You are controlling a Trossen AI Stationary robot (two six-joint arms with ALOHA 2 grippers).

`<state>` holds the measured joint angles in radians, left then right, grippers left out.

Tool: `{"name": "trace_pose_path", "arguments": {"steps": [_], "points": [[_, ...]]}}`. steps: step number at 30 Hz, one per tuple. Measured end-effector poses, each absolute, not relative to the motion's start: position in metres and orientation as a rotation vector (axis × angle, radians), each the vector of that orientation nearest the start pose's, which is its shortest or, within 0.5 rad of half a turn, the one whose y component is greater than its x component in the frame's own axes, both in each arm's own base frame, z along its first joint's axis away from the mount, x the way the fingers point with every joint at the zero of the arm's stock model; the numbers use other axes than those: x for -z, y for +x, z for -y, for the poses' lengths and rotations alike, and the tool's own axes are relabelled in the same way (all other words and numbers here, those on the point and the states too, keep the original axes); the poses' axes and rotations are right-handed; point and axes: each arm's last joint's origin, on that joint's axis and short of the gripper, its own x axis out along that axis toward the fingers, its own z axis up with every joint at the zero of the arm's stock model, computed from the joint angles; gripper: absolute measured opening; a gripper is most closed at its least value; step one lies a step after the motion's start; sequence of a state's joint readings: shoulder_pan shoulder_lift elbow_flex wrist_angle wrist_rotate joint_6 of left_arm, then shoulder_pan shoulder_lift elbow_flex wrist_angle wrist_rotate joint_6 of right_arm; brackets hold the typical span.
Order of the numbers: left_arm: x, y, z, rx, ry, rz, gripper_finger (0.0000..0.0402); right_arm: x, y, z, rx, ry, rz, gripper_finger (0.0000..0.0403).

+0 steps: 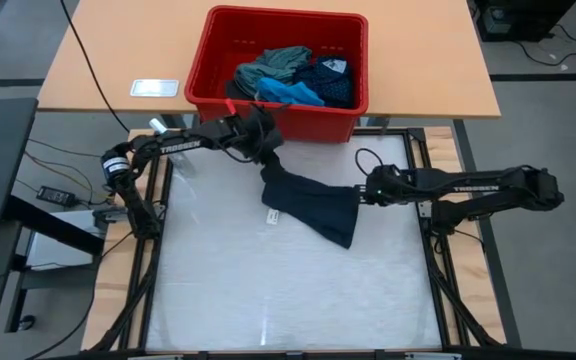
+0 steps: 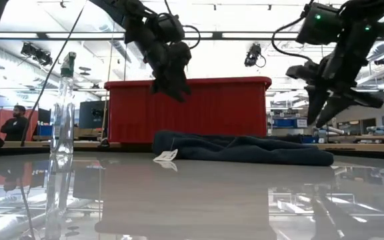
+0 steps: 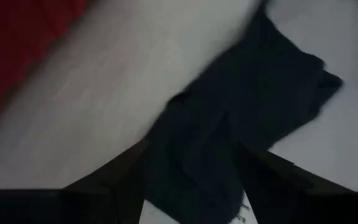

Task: Fold laundry
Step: Fold the dark blue shorts

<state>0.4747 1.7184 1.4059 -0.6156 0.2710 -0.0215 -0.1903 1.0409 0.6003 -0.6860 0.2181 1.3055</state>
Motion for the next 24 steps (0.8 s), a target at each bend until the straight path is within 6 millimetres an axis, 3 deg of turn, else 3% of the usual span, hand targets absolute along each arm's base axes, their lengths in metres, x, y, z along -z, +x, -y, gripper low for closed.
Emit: {"name": "trace_pose_path", "arguments": {"steps": [3, 7, 12, 18, 24], "points": [[-0.266, 0.332, -0.156, -0.104, -0.384, -0.853, 0.0236, -0.198, 0.174, 0.041, 0.987, 1.059, -0.691, 0.0094], [-0.252, 0.335, -0.141, -0.031, -0.387, -0.872, 0.0226, -0.205, 0.195, 0.038, 0.719, 0.985, -0.649, 0.0094], [-0.22, 0.337, -0.115, 0.05, -0.274, -0.902, 0.0214, -0.191, 0.214, 0.028, 0.61, 0.851, -0.725, 0.0091], [-0.205, 0.335, -0.09, 0.076, -0.004, -1.027, 0.0219, -0.179, 0.226, -0.003, 0.348, 0.494, -0.853, 0.0104], [-0.203, 0.34, -0.075, 0.169, 0.27, -1.04, 0.0232, -0.165, 0.23, -0.017, 0.289, 0.208, -0.925, 0.0146]]}}
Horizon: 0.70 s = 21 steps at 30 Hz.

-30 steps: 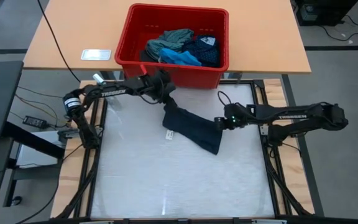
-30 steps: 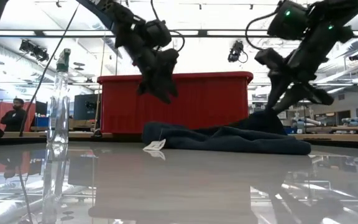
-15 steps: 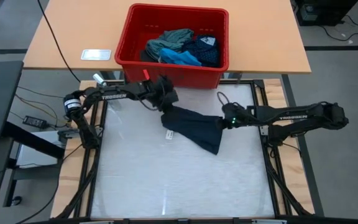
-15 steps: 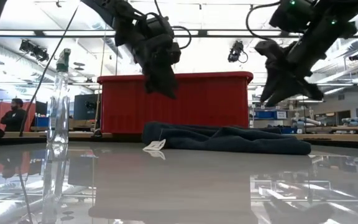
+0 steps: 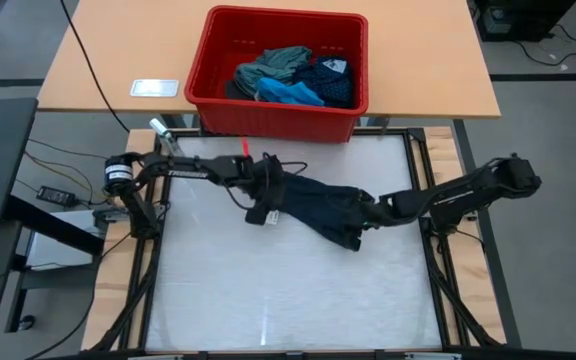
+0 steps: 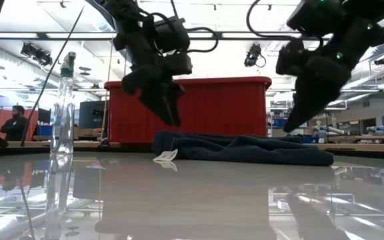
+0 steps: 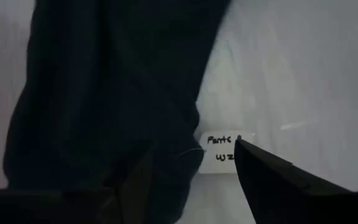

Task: Fold laundry
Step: Fold the dark blue shorts

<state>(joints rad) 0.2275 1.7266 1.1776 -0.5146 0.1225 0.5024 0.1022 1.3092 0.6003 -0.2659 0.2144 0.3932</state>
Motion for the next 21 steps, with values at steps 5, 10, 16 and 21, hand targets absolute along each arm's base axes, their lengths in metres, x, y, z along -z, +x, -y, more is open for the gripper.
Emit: {"name": "trace_pose_path", "arguments": {"steps": [5, 10, 16, 21], "points": [[-0.196, 0.345, -0.075, 0.157, 0.335, -1.055, 0.0226, -0.154, 0.233, -0.017, 0.32, 0.131, -0.966, 0.0179], [-0.18, 0.35, -0.078, 0.112, 0.351, -1.108, 0.0169, -0.144, 0.24, -0.019, 0.282, 0.137, -0.984, 0.0165], [-0.18, 0.351, -0.078, 0.094, 0.328, -1.101, 0.007, -0.144, 0.24, -0.026, 0.276, 0.169, -0.97, 0.0132], [-0.18, 0.351, -0.078, 0.087, 0.32, -1.094, 0.0007, -0.14, 0.24, -0.024, 0.291, 0.165, -1.002, 0.0072]]}}
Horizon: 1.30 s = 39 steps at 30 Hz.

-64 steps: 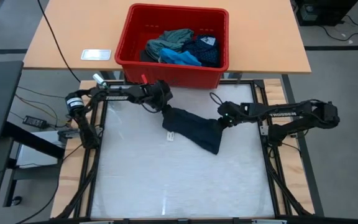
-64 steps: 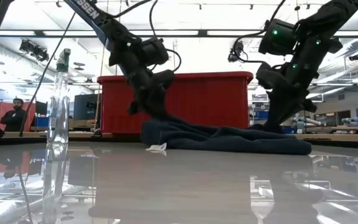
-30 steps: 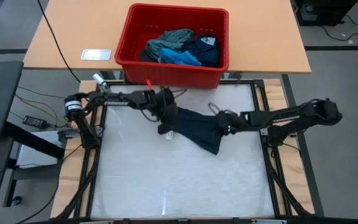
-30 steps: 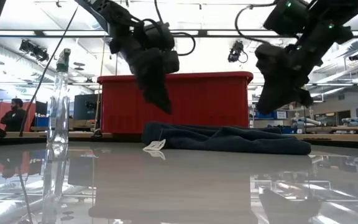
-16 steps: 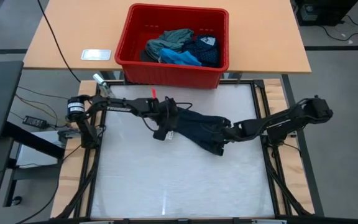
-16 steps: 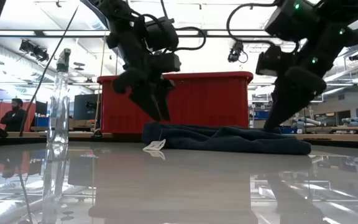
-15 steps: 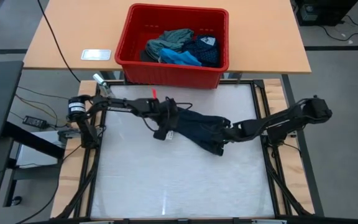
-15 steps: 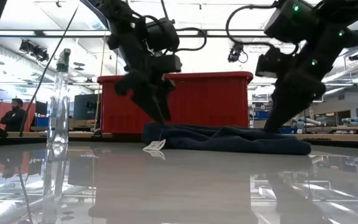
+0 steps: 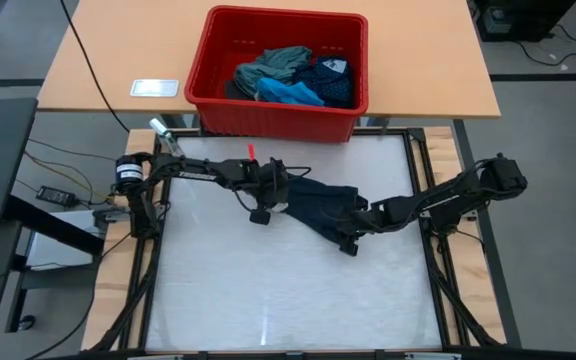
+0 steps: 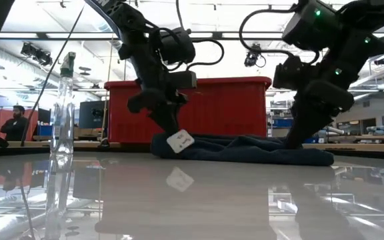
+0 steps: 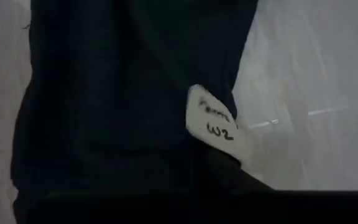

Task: Fold laundry
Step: Fold the dark blue shorts

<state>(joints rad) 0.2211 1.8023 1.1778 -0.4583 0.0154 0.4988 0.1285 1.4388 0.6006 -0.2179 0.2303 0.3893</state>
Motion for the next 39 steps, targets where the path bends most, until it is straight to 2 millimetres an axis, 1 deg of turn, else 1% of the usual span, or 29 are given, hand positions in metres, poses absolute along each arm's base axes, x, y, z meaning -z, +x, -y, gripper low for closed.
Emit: {"name": "trace_pose_path", "arguments": {"steps": [3, 4, 7, 9, 14, 18, 22, 25, 30, 31, 33, 35, 37, 39], "points": [[-0.181, 0.352, -0.079, 0.09, 0.333, -1.082, 0.001, -0.134, 0.24, -0.022, 0.278, 0.184, -1.041, 0.0019], [-0.181, 0.352, -0.08, 0.087, 0.334, -1.08, 0.001, -0.132, 0.24, -0.022, 0.268, 0.194, -1.053, 0.0011], [-0.183, 0.352, -0.081, 0.086, 0.33, -1.087, 0.0005, -0.135, 0.239, -0.022, 0.271, 0.263, -1.06, 0.0009], [-0.19, 0.352, -0.081, 0.089, 0.328, -1.097, 0.0004, -0.145, 0.238, -0.024, 0.276, 0.312, -1.062, 0.0006], [-0.216, 0.355, -0.081, 0.08, 0.333, -1.063, 0.0003, -0.185, 0.236, -0.033, 0.266, 0.374, -0.994, 0.0004], [-0.233, 0.357, -0.078, 0.123, 0.303, -1.033, 0.0003, -0.205, 0.233, -0.038, 0.209, 0.455, -0.949, 0.0003], [-0.24, 0.356, -0.072, 0.177, 0.279, -1.056, 0.0003, -0.206, 0.231, -0.049, 0.133, 0.537, -0.967, 0.0002], [-0.238, 0.353, -0.068, 0.215, 0.261, -1.089, 0.0006, -0.202, 0.239, -0.059, 0.057, 0.553, -0.963, 0.0002], [-0.236, 0.35, -0.062, 0.286, 0.221, -1.116, 0.003, -0.179, 0.256, -0.073, -0.042, 0.564, -1.006, 0.0005], [-0.236, 0.35, -0.061, 0.296, 0.217, -1.11, 0.0037, -0.177, 0.258, -0.071, -0.072, 0.575, -1.016, 0.0008], [-0.236, 0.35, -0.06, 0.3, 0.216, -1.11, 0.0055, -0.178, 0.26, -0.067, -0.121, 0.577, -1.008, 0.0015], [-0.236, 0.35, -0.06, 0.297, 0.209, -1.114, 0.0077, -0.18, 0.261, -0.062, -0.118, 0.583, -1.0, 0.0028], [-0.235, 0.349, -0.06, 0.28, 0.189, -1.125, 0.0101, -0.184, 0.26, -0.058, -0.122, 0.587, -0.987, 0.0046], [-0.237, 0.347, -0.062, 0.254, 0.16, -1.131, 0.0123, -0.192, 0.259, -0.053, -0.139, 0.599, -0.946, 0.0065]]}}
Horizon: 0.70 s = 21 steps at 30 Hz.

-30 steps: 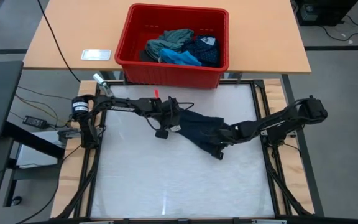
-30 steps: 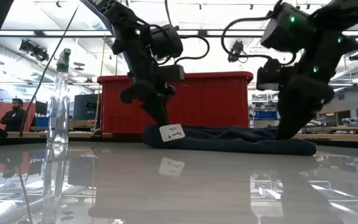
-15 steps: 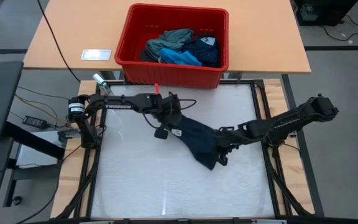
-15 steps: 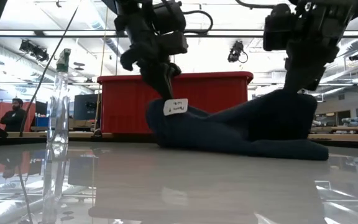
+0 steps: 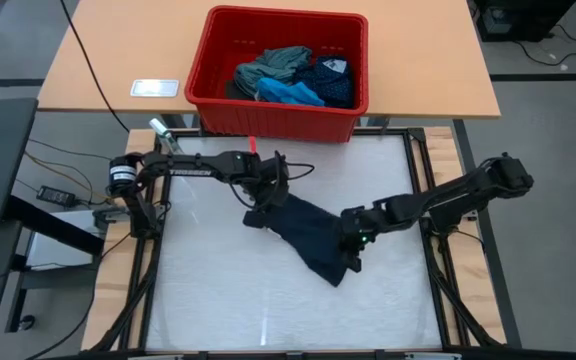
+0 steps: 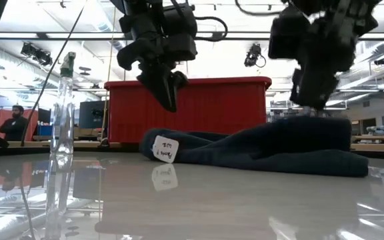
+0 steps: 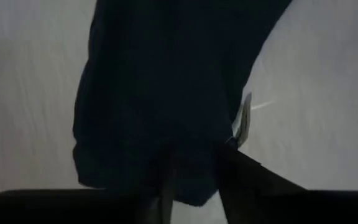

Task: Fold laundry
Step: Fold the dark blue shorts

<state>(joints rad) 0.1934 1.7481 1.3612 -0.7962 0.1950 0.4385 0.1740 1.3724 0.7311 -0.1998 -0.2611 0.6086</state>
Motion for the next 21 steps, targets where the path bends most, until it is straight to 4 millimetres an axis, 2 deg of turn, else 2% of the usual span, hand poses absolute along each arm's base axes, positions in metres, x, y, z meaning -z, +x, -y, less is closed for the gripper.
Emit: {"name": "trace_pose_path", "arguments": {"steps": [4, 6, 9, 11, 15, 19, 21], "points": [[-0.25, 0.346, -0.065, 0.186, 0.083, -1.081, 0.0154, -0.207, 0.254, -0.045, -0.129, 0.61, -0.88, 0.0104], [-0.256, 0.351, -0.066, 0.176, 0.009, -1.028, 0.0159, -0.211, 0.251, -0.041, -0.062, 0.609, -0.858, 0.0121], [-0.261, 0.361, -0.063, 0.21, -0.102, -0.899, 0.0156, -0.202, 0.246, -0.029, 0.146, 0.642, -0.916, 0.0131], [-0.258, 0.37, -0.055, 0.221, -0.139, -0.826, 0.0152, -0.193, 0.244, -0.023, 0.224, 0.667, -0.957, 0.0129], [-0.244, 0.388, -0.035, 0.244, -0.173, -0.749, 0.0145, -0.164, 0.238, -0.019, 0.312, 0.76, -1.023, 0.012], [-0.219, 0.403, -0.012, 0.264, -0.239, -0.788, 0.0144, -0.141, 0.228, -0.022, 0.439, 0.858, -1.091, 0.0112], [-0.206, 0.407, -0.002, 0.269, -0.269, -0.827, 0.0144, -0.137, 0.226, -0.029, 0.444, 0.886, -1.102, 0.0109]]}}
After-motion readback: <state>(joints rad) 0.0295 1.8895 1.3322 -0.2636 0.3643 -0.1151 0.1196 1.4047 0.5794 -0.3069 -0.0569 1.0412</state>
